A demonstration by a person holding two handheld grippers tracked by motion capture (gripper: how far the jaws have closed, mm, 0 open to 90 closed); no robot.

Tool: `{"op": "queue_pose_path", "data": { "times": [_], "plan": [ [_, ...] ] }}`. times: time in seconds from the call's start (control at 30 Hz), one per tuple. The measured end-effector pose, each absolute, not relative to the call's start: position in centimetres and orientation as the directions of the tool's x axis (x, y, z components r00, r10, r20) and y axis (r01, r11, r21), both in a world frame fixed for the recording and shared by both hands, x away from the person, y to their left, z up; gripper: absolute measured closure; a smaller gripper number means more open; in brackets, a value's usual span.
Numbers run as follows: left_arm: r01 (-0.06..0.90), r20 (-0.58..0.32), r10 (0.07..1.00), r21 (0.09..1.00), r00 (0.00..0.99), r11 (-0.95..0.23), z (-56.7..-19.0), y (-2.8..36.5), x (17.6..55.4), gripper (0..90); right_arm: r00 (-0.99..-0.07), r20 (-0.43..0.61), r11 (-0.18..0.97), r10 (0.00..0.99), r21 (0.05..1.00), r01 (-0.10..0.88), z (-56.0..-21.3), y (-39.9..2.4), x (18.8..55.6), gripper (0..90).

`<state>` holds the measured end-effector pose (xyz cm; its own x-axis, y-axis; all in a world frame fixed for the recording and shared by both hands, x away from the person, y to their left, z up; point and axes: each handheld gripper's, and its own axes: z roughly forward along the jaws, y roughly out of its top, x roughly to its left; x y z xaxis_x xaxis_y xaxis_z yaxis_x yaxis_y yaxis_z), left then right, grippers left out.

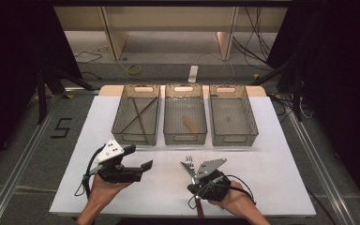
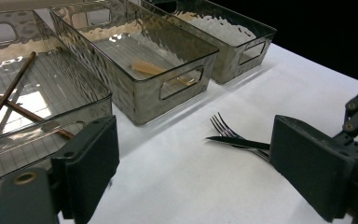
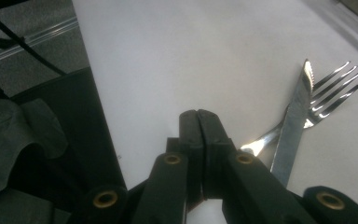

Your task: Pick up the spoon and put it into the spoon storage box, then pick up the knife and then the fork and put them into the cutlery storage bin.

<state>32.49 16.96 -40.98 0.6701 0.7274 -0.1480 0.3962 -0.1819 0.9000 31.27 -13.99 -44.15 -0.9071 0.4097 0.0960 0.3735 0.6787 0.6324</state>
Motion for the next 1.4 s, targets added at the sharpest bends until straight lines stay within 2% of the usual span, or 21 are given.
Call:
{"op": "queue_pose_path", "data": {
  "times": [1.0,1.4],
  "plan": [
    [0.39,-0.129,0.727,0.898,0.674,-0.202,-41.0,16.9,32.3,15.4,-0.937,0.103,0.806,0.334,0.484,0.34,-46.9,-12.8,30.1,90.0],
    [0.387,-0.123,0.727,0.898,0.676,-0.208,-41.0,17.0,32.3,15.4,-0.94,0.088,0.833,0.328,0.443,0.332,-46.8,-12.9,29.9,90.0]
  ]
}}
